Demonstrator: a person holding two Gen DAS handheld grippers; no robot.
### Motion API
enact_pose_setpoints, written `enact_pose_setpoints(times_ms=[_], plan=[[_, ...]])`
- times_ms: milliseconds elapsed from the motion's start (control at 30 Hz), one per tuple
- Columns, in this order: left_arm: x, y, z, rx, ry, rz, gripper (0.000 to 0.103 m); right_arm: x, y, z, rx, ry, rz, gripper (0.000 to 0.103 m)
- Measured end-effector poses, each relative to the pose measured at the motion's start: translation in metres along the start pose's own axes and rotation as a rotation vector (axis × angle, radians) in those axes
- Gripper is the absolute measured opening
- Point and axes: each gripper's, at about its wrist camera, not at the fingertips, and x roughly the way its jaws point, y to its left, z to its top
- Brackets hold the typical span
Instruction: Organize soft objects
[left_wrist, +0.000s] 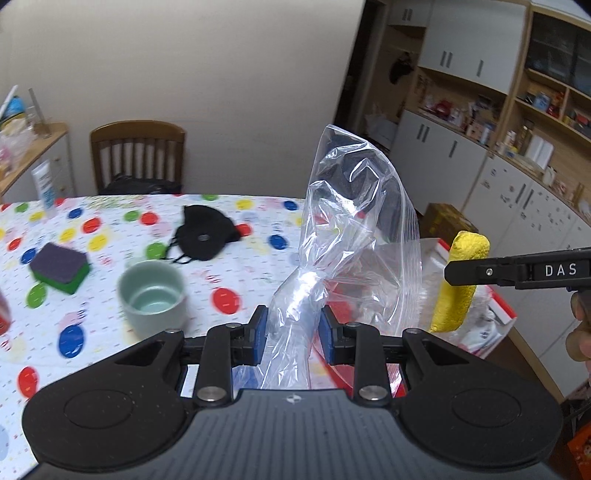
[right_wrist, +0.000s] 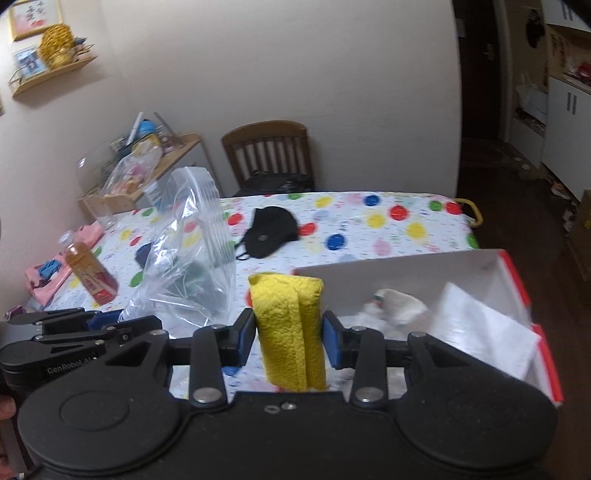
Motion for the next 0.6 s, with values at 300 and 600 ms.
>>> enact_pose_setpoints(times_ms=[300, 600], plan=[[0.040, -0.052, 0.015, 0.069, 0.062, -0.056, 0.028, -0.018, -0.055, -0.013, 0.049, 0.012, -0.072, 0.037], [0.090, -0.094, 0.024, 0.117, 0.124, -0.074, 0.028, -0.020, -0.103, -0.026, 0.093, 0.064, -0.152, 0.037]])
